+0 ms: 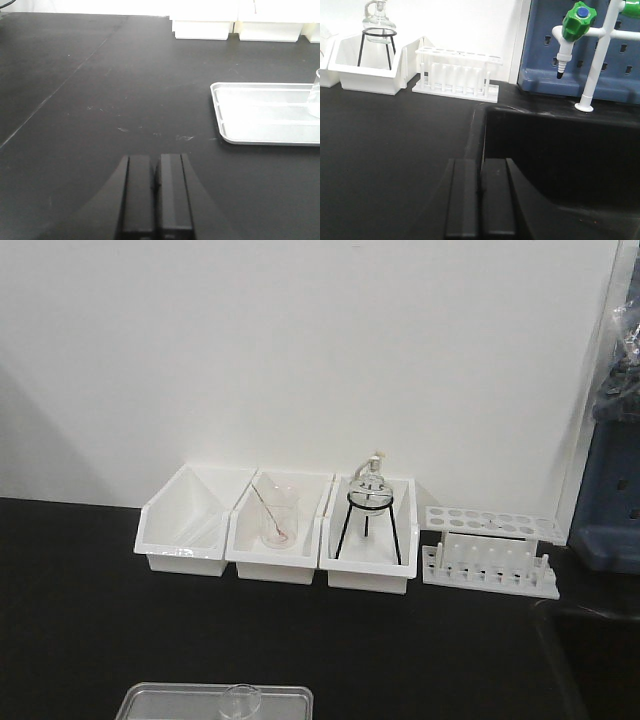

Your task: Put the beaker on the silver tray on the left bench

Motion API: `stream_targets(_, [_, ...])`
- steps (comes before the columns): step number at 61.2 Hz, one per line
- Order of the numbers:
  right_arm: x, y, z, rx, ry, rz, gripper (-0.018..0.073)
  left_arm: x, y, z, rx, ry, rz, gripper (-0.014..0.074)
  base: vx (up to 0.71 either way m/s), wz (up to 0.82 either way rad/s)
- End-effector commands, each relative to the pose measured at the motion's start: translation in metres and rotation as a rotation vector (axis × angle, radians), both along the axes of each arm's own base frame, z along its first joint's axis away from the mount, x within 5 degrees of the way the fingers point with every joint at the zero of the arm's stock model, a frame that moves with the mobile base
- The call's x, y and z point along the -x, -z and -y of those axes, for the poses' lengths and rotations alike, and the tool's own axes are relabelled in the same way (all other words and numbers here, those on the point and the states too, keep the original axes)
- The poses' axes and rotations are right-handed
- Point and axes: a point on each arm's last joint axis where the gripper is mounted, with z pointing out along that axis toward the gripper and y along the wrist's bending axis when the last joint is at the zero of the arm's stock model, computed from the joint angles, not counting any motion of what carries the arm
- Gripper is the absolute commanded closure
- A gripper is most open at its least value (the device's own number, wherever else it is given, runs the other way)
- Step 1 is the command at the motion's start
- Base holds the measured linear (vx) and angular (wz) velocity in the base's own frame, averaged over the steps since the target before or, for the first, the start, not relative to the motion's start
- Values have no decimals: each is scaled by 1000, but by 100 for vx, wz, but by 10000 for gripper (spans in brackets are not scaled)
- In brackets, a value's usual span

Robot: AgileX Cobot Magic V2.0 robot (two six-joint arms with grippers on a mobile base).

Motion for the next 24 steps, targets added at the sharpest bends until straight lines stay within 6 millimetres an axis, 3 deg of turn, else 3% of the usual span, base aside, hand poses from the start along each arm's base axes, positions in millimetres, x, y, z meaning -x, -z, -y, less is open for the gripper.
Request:
stream_targets(1, [0,-6,0,22,-2,81,573,-2,-1,0,5,-3,66,595,0,0])
stream_targets(24, [0,-6,0,22,-2,81,573,-2,-1,0,5,-3,66,595,0,0])
